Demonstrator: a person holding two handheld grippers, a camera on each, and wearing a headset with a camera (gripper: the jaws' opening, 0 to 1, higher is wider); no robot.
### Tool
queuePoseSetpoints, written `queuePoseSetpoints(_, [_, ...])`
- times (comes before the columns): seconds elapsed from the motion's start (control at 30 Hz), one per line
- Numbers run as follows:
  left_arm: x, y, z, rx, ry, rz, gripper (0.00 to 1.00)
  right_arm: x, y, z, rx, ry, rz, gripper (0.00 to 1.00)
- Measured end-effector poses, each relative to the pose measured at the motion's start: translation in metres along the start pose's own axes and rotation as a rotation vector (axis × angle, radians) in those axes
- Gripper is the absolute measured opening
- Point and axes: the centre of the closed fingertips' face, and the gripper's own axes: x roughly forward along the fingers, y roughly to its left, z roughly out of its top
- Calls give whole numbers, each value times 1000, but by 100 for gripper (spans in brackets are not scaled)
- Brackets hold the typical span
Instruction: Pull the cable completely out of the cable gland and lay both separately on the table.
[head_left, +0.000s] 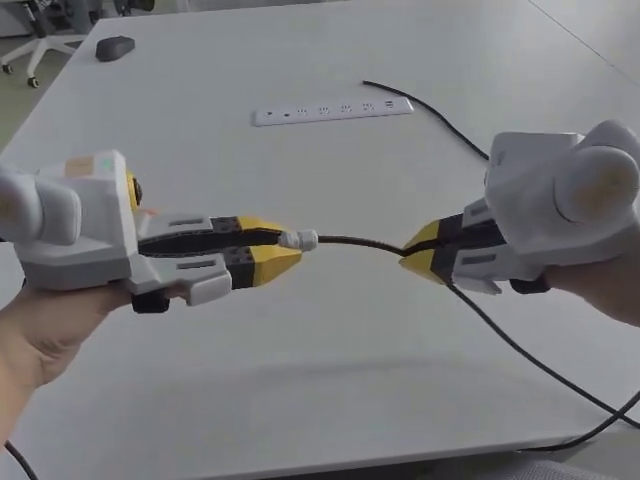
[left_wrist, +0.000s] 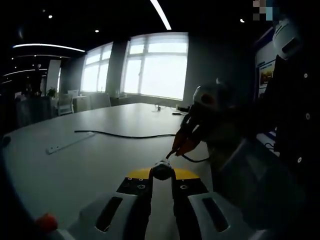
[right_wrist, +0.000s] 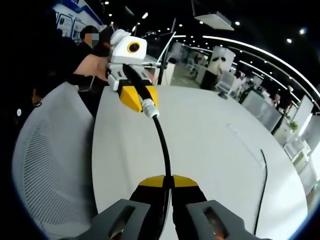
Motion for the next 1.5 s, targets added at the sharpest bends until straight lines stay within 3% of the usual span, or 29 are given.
queuePoseSetpoints(0.23, [-6, 0, 0, -8, -12, 9, 15, 4, 5, 4, -6, 5, 14, 0])
queuePoseSetpoints(0.47, [-17, 9, 0, -12, -21, 38, 15, 4, 0, 2, 2, 18, -2, 0])
queuePoseSetpoints(0.87, [-38, 17, -13, -32, -11, 64, 15, 17, -9, 3, 7, 41, -12, 0])
queuePoseSetpoints(1.13, [-59, 23, -32, -52, 8, 98, 15, 53, -19, 30, -18, 28, 24, 0])
queuePoseSetpoints(1.33, [-76, 28, -49, -84, 4, 133, 15, 88, -25, 64, -13, -5, 50, 0])
queuePoseSetpoints(1.5, [-86, 31, -58, -112, -9, 150, 15, 118, -28, 91, -19, -36, 41, 0])
